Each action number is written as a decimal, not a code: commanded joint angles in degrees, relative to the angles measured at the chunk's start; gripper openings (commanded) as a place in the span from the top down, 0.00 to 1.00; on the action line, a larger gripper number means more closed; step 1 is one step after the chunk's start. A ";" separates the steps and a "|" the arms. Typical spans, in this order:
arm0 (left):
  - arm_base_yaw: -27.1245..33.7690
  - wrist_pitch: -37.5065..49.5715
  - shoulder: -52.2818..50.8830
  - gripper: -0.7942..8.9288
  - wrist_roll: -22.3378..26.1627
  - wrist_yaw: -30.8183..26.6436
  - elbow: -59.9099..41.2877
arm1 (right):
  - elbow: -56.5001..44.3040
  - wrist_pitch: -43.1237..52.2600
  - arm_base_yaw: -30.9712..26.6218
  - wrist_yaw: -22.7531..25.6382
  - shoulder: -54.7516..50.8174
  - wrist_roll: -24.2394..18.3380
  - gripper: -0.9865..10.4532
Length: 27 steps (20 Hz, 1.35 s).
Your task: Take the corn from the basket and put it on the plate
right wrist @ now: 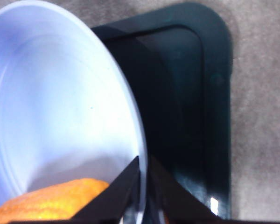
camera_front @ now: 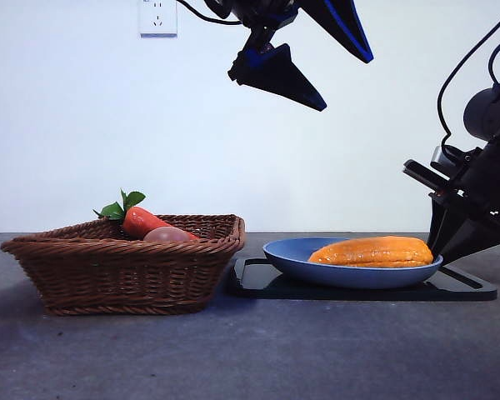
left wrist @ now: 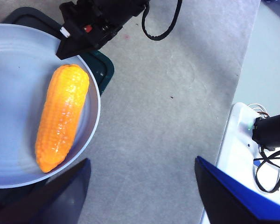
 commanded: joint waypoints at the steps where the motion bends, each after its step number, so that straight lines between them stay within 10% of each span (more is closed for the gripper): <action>1: -0.57 0.20 0.63 0.54 0.74 0.09 1.77 | 1.22 -0.68 0.11 -0.04 1.05 0.02 0.81; 18: 2.51 -0.76 0.63 0.55 0.66 0.07 1.77 | 1.29 -23.67 2.36 0.63 -30.53 -14.71 0.74; 27: 4.55 -5.07 0.63 0.88 0.48 0.07 1.77 | 1.27 -32.85 11.54 4.31 -41.33 -17.46 0.90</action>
